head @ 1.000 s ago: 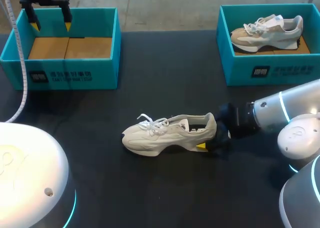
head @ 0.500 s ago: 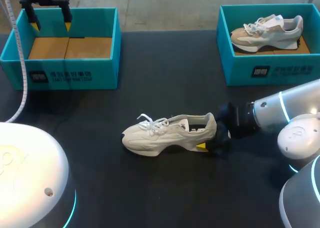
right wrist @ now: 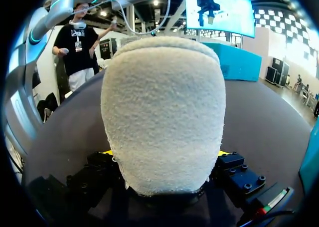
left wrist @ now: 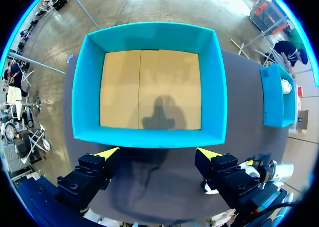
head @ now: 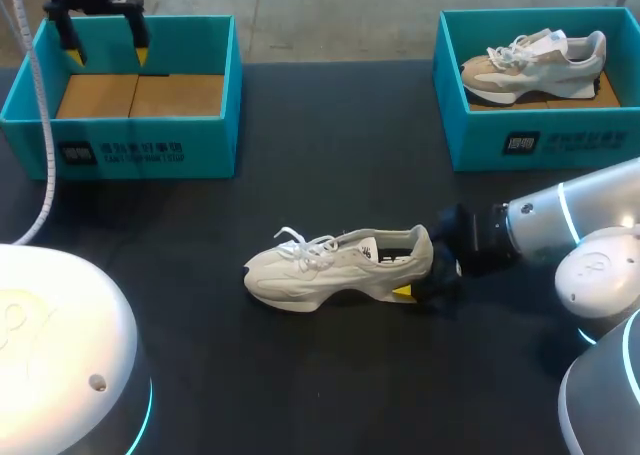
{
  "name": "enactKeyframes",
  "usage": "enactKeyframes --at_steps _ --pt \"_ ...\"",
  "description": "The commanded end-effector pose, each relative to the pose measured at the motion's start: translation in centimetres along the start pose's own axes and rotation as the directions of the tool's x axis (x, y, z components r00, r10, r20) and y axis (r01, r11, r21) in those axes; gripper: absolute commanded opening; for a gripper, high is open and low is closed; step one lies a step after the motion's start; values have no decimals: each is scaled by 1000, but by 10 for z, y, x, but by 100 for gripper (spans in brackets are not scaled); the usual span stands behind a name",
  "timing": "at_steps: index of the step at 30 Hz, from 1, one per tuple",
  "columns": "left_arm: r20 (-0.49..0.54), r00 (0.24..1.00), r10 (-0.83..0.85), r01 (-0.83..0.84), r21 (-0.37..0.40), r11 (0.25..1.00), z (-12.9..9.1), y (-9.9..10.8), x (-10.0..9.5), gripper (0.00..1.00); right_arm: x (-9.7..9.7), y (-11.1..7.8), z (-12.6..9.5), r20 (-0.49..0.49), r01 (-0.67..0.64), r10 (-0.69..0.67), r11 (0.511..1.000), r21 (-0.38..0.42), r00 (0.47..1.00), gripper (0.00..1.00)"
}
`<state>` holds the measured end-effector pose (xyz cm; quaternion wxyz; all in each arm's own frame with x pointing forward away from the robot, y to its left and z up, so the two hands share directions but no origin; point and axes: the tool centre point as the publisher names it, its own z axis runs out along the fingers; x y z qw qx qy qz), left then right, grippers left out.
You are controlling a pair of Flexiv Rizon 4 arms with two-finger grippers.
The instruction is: Take the shoe out of the shoebox, open the shoe tongue, remove and reinsert the insole, then place the shoe into the shoebox
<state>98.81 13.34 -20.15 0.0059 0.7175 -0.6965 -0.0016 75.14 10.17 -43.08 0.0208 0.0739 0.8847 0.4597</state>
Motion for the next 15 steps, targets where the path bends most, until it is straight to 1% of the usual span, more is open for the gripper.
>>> enactKeyframes --at_steps 1,2,5,15 --pt "18 1000 -2 1 35 999 -1 25 14 100 -4 -5 3 2 0 0 1000 3 1000 0" --pt "39 999 -7 5 41 999 0 31 21 100 -4 -5 3 2 0 0 1000 3 1000 0" --pt "28 1000 -14 14 27 1000 0 41 32 100 -4 -5 3 2 0 0 1000 3 1000 0" --pt "-11 1000 -24 25 52 998 -8 82 61 100 -4 -5 3 2 0 0 1000 3 1000 0"
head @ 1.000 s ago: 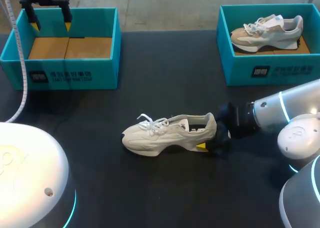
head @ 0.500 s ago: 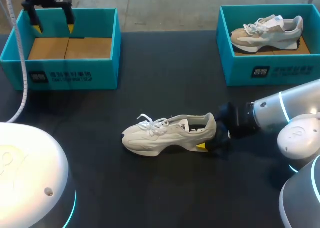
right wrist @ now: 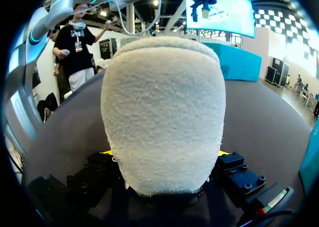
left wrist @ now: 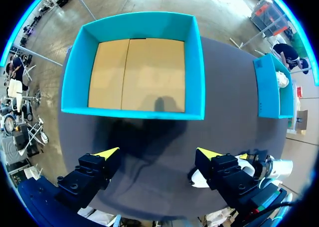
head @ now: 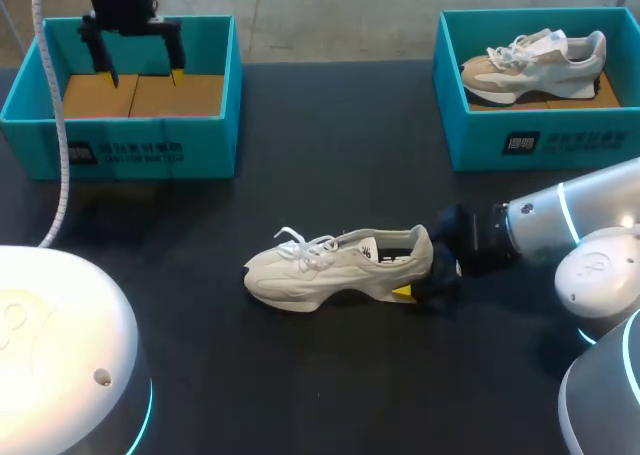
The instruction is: Take the shoe out of the shoebox, open the shoe tongue, remove and reinsert the insole, then place the shoe into the shoebox
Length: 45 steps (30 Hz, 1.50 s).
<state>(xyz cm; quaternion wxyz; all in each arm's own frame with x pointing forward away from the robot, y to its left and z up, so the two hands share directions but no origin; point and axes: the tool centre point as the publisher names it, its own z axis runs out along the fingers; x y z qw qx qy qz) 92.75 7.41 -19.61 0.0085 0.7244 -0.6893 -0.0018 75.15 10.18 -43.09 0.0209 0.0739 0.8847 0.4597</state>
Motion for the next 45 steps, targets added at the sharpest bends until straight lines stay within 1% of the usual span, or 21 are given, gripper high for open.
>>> enactKeyframes --at_steps 1,2,3,5,6,10,11,15,20,21,24,25,28,33,36,37,40,41,45 --pt "-16 1000 -4 5 50 999 -4 22 5 100 -4 -5 3 1 0 0 1000 3 1000 0" --pt "-18 999 -28 28 37 999 -5 26 9 100 -4 -5 3 1 0 0 1000 3 1000 0" --pt "-2 999 -45 45 43 998 -5 27 13 100 -4 -5 3 1 0 0 1000 3 1000 0" --pt "-9 998 -60 60 26 998 -4 31 20 100 -4 -5 3 1 0 0 1000 3 1000 0" --pt "2 998 -65 65 37 997 -3 33 24 100 -4 -5 3 1 0 0 1000 3 1000 0" --pt "-6 998 -61 61 10 998 2 40 39 100 -4 -5 3 1 0 0 1000 3 1000 0" --pt "-40 998 -48 47 -10 999 2 44 45 100 -4 -5 3 1 0 0 1000 3 1000 0" --pt "-82 996 -35 31 -55 998 4 53 65 100 -4 -5 3 1 0 0 1000 3 1000 0" --pt "-83 997 -10 3 -82 997 11 62 91 100 -4 -5 3 1 0 0 1000 3 1000 0" --pt "-64 998 -1 -4 -81 997 13 64 96 100 -4 -5 3 1 0 0 1000 3 1000 0" --pt "-51 999 12 -16 -76 997 18 71 110 100 -4 -5 3 1 0 0 1000 3 1000 0" --pt "-57 998 16 -21 -85 996 19 73 114 100 -4 -5 3 1 0 0 1000 3 1000 0" --pt "-39 999 27 -30 -72 997 23 81 128 100 -4 -5 3 1 0 0 1000 3 1000 0" --pt "-45 999 22 -26 -77 997 31 93 147 100 -4 -5 3 1 0 0 1000 3 1000 0" --pt "-56 998 18 -22 -74 997 34 102 154 100 -4 -5 3 1 0 0 1000 3 1000 0" --pt "-42 999 20 -22 -56 998 35 105 157 100 -4 -5 3 1 0 0 1000 3 1000 0" --pt "-48 999 10 -13 -52 999 38 113 163 100 -4 -5 3 1 0 0 1000 3 1000 0" --pt "-42 999 7 -9 -40 999 40 116 166 100 -4 -5 3 1 0 0 1000 3 1000 0" --pt "-44 999 24 -26 -53 998 48 126 177 100 -4 -5 3 1 0 0 1000 3 1000 0"
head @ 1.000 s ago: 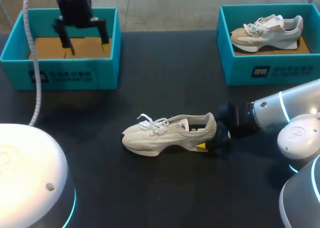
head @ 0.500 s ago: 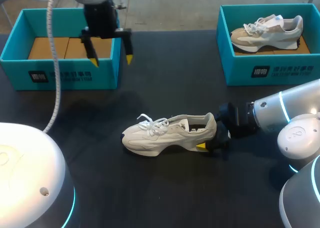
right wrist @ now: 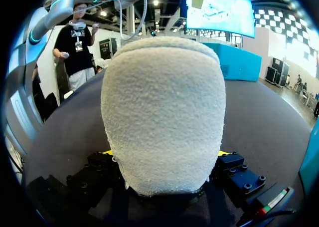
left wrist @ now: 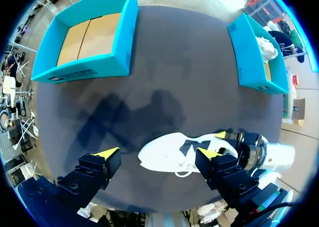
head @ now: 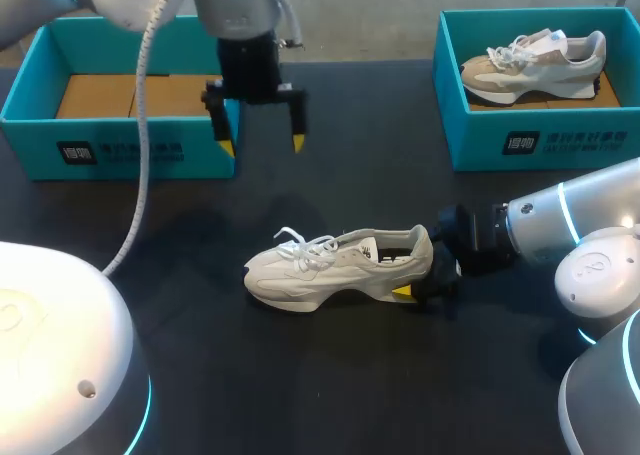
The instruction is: Take the shoe out of the shoebox, open the shoe tongue, remove and reinsert the insole, then place the shoe into the shoebox
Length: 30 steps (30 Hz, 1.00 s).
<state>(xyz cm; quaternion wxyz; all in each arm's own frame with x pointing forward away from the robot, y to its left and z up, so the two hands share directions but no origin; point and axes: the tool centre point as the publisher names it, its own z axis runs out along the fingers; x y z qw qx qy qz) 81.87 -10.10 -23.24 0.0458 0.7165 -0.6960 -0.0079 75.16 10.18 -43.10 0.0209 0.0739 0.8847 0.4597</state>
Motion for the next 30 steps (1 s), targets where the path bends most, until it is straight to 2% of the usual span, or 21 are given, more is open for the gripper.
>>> enactKeyframes --at_steps 1,11,19,30 --pt "2 1000 15 -15 6 1000 11 12 10 100 -4 -5 3 1 0 0 1000 3 1000 0" --pt "40 994 103 -102 -14 995 35 41 45 100 -4 -5 3 1 0 0 1000 3 1000 0" --pt "34 991 133 -131 -63 989 52 47 62 100 -4 -5 3 1 0 0 1000 3 1000 0" --pt "94 967 235 -229 -67 971 75 58 89 100 -4 -5 3 1 0 0 1000 3 1000 0"
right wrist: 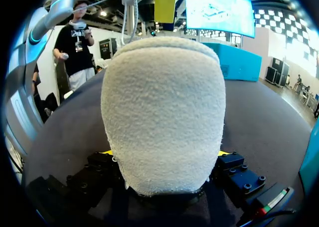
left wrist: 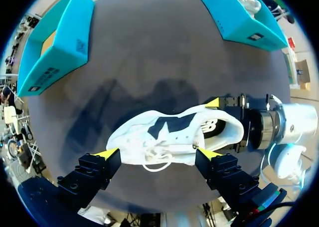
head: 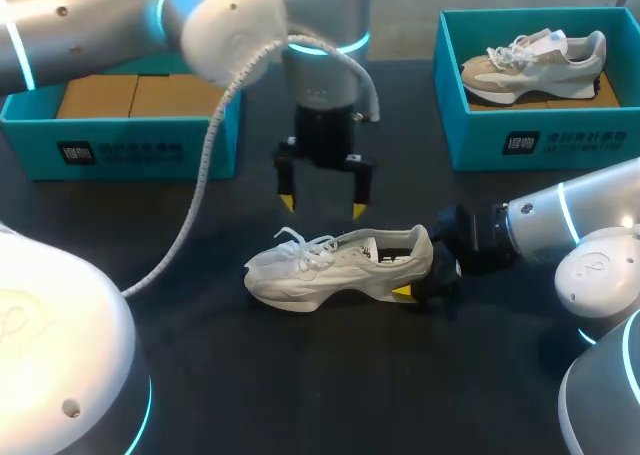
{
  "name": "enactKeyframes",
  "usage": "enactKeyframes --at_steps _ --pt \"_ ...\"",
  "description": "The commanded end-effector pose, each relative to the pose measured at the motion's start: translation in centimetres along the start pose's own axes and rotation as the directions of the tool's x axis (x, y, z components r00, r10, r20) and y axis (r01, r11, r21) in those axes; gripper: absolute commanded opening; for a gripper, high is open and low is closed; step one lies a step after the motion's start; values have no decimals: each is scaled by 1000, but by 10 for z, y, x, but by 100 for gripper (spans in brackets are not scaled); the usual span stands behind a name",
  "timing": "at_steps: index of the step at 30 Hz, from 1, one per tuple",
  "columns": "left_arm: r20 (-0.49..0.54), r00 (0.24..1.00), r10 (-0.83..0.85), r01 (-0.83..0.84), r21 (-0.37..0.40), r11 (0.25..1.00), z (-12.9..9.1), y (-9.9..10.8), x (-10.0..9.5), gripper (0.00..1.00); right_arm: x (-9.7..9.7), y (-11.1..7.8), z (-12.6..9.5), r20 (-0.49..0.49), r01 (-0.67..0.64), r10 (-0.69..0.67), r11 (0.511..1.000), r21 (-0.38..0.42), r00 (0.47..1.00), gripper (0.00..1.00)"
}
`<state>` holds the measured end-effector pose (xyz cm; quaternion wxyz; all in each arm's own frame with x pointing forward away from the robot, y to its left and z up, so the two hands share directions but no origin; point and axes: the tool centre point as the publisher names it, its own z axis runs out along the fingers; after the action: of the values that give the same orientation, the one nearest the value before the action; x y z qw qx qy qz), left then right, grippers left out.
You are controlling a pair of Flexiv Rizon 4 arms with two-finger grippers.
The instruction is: Take the shoe out of the shoebox, open the shoe tongue, remove and reinsert the insole, then place the shoe into the shoebox
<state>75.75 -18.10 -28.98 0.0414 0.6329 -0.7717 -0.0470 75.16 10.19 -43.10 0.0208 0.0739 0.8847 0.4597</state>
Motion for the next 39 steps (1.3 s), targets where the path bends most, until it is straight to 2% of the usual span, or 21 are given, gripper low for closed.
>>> enactKeyframes --at_steps 1,7,18,30,39 --pt "38 999 25 -25 3 1000 10 -4 17 100 -4 -5 3 1 0 0 1000 3 1000 0" --pt "23 996 84 -84 30 996 19 -4 26 100 -4 -5 3 1 0 0 1000 3 1000 0" --pt "18 982 187 -188 29 982 34 -15 38 100 -4 -5 3 1 0 0 1000 3 1000 0" --pt "40 959 280 -279 -17 960 58 -24 54 100 -4 -5 3 1 0 0 1000 3 1000 0" --pt "54 954 294 -292 -45 955 78 -29 57 100 -4 -5 3 1 0 0 1000 3 1000 0"
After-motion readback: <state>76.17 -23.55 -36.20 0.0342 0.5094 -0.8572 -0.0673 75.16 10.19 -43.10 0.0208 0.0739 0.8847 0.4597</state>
